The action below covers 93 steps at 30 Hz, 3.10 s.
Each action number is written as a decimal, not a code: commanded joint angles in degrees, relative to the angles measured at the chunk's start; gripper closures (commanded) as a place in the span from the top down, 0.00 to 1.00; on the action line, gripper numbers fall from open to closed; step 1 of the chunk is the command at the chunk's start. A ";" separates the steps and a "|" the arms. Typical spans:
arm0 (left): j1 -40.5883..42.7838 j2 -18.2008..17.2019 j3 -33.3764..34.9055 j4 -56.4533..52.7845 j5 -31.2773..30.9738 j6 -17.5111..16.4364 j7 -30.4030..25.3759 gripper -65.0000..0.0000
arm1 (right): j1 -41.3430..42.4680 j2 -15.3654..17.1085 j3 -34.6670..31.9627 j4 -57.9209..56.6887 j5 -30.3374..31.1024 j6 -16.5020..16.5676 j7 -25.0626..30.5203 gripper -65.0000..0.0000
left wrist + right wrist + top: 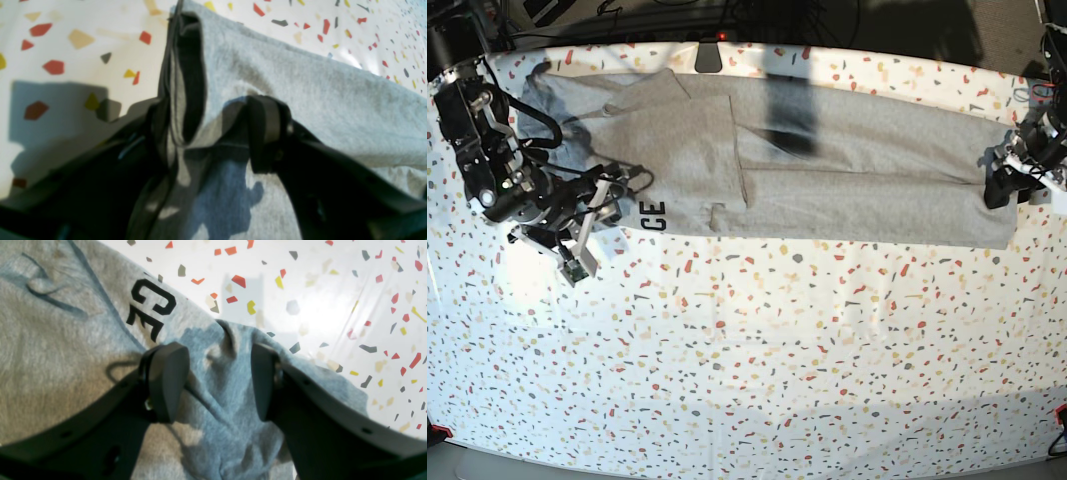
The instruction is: Fold the T-shirt properly
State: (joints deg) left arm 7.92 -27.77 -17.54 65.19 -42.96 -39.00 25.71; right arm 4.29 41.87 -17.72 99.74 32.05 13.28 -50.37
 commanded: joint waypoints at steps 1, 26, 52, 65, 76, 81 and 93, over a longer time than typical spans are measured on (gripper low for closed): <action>-0.35 -1.01 -0.26 0.35 -0.17 -0.04 0.02 0.48 | 1.05 0.98 0.55 0.83 0.02 -0.22 0.57 0.52; -0.33 -13.92 -0.52 0.37 13.22 24.41 -1.70 0.00 | 0.26 -7.15 0.39 1.40 3.10 0.02 2.62 0.52; 14.29 2.60 2.01 40.24 -4.04 23.78 5.75 0.00 | 0.33 -8.98 0.39 1.38 2.47 0.20 3.87 0.52; 8.72 6.38 18.56 40.19 12.68 30.93 2.32 0.00 | 0.31 -8.98 0.39 1.38 2.47 0.20 3.80 0.52; 8.68 6.78 18.71 40.28 6.34 19.61 5.49 0.39 | 0.33 -8.96 0.39 1.38 2.45 0.20 3.91 0.52; 7.61 6.62 18.21 40.28 9.99 19.65 5.53 0.39 | 0.33 -8.83 0.42 1.38 2.45 0.20 3.89 0.52; 7.96 6.62 5.40 40.28 20.15 19.67 2.73 0.39 | 0.26 -2.51 0.42 0.96 10.36 0.20 -1.73 0.52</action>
State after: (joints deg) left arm 16.19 -20.45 -11.79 104.42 -22.35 -19.35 29.98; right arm 3.51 38.70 -17.76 100.07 41.74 13.47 -52.93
